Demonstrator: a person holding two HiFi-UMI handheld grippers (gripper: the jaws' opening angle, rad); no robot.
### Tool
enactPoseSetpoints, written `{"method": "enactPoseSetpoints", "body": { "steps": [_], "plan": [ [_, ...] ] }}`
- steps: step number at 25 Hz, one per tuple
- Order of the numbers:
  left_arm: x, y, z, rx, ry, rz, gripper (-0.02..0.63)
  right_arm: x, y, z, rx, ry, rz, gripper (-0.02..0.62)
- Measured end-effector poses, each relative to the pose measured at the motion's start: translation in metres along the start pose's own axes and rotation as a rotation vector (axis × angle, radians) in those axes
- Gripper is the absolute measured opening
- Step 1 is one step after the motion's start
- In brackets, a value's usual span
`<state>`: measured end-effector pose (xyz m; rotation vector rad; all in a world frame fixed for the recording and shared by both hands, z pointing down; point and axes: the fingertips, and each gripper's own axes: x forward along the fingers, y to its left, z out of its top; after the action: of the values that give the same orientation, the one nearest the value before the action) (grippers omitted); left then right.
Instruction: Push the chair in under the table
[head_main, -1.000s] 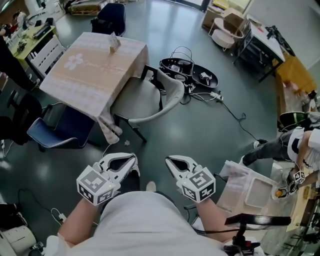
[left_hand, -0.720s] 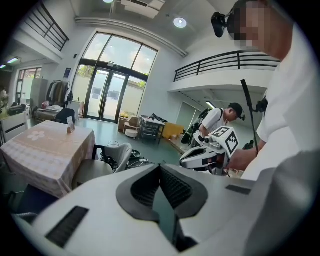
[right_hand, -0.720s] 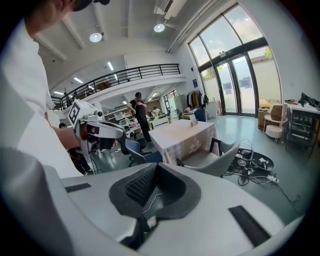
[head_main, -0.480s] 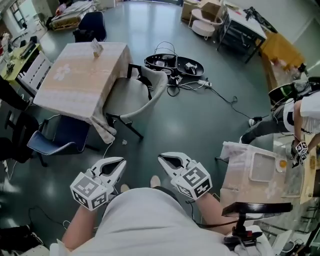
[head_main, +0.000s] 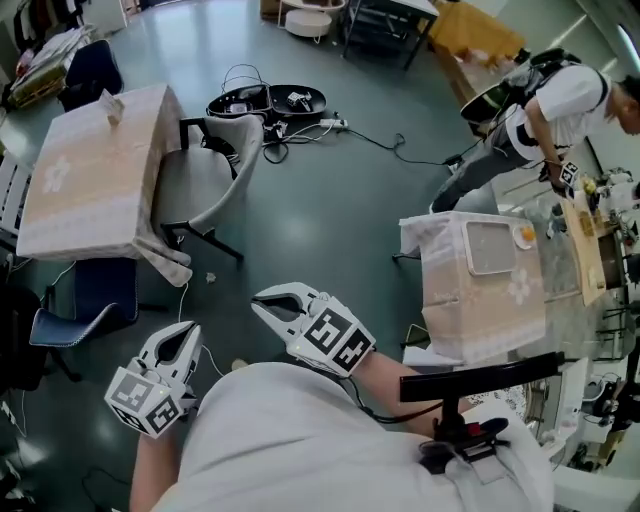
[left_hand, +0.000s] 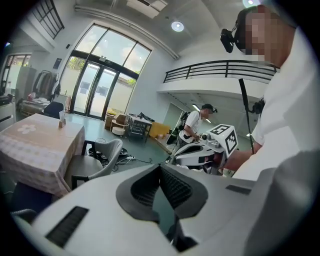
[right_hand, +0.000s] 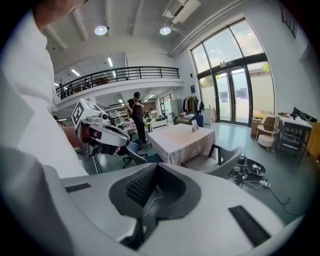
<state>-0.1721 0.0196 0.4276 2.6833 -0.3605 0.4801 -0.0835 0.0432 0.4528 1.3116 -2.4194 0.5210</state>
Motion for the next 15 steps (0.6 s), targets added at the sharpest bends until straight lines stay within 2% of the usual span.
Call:
{"method": "enactPoseSetpoints", "body": {
  "steps": [10,15],
  "plan": [
    [-0.055,0.02,-0.027,-0.017,0.013,-0.037,0.012,0.038,0.061,0.006,0.014,0.022,0.006,0.014],
    [-0.075,0.039,-0.04,-0.032,0.005,-0.037,0.012,0.06,0.078,0.008,0.005,0.023,-0.001,0.014]
  ]
}}
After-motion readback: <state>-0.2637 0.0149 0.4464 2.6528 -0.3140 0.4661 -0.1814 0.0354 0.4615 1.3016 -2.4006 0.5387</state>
